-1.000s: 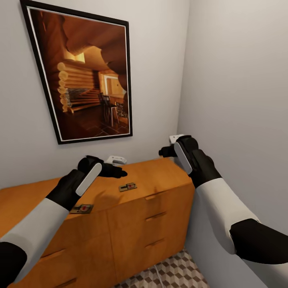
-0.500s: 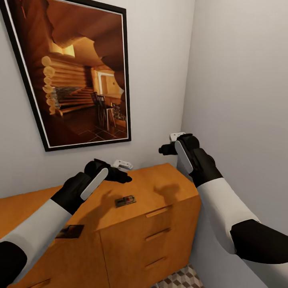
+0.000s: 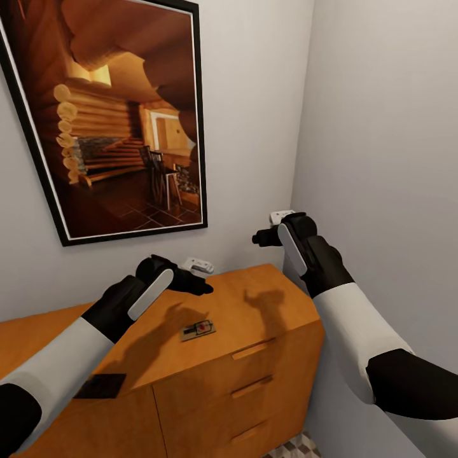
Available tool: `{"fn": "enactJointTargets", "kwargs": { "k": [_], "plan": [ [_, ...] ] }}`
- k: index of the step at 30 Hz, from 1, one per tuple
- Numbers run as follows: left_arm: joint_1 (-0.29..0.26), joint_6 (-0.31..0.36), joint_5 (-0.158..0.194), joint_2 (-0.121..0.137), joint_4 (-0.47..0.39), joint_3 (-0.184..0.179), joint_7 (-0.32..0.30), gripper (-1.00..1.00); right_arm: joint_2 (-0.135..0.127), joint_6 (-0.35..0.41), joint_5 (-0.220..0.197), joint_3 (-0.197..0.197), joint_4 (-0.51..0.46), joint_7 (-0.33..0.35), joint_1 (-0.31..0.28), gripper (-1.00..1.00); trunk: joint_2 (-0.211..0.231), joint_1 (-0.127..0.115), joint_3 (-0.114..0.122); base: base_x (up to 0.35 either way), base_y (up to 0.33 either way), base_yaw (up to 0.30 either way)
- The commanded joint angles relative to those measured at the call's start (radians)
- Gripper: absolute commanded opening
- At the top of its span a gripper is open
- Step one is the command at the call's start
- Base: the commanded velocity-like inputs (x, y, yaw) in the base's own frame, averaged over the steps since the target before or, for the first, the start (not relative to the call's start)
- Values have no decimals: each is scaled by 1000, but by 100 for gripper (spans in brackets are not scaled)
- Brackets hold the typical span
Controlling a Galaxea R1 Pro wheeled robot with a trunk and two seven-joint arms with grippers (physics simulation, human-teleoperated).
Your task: Take the four mousetraps from the cabinet in the bathroom and place them on the bathroom floor. Make sure all four end up on the same floor surface, and ensure that at least two of them are either under or directly next to the same bathroom sink.
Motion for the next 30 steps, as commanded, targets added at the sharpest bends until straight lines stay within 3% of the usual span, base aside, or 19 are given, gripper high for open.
{"fn": "enactJointTargets", "kwargs": {
  "k": [1,13,24,30],
  "plan": [
    [-1,2,14,2,-1,-11,10,100,0,3,-11,1,0,-11,-1,100,-1,0,-1,18,0,0],
    [-1,2,25,1,-5,-159,10,100,-2,3,-13,0,5,-11,-1,100,-1,0,-1,5,0,0],
    [-1,2,50,2,-3,-186,9,100,-2,3,-13,1,11,-11,-1,100,-1,0,-1,0,0,0],
    [-1,2,98,13,-3,-192,10,100,-2,3,-13,1,13,-12,-1,100,-1,0,-1,0,0,0]
  ]
}}
